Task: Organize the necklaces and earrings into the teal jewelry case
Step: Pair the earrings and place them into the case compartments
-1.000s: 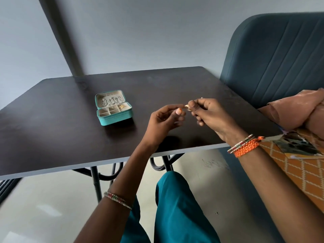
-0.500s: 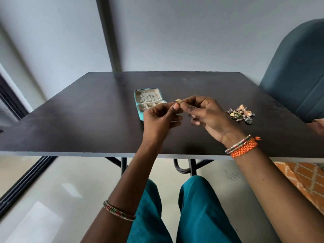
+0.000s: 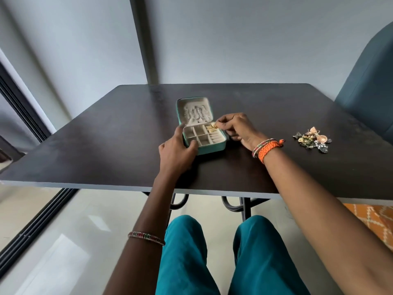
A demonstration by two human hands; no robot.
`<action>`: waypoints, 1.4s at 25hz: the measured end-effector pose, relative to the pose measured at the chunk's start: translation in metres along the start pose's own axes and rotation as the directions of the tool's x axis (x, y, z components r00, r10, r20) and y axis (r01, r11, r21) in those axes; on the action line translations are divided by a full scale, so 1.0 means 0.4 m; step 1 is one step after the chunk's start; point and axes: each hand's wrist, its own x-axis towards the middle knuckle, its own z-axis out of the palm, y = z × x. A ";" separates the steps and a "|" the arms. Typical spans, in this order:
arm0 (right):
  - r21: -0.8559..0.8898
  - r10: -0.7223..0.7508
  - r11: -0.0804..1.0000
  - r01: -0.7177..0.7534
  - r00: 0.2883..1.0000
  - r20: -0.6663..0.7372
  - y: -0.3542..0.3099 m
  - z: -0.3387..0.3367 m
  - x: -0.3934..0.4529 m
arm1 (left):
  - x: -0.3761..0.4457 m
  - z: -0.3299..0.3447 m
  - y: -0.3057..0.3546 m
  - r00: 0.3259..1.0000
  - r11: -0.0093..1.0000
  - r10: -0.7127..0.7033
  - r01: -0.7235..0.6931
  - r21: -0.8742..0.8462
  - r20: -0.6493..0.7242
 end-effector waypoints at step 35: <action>-0.378 -0.260 0.886 0.270 0.962 0.076 0.019 -0.016 -0.009 | 0.002 0.004 -0.022 1.000 0.986 0.021 -0.020 -0.167 0.006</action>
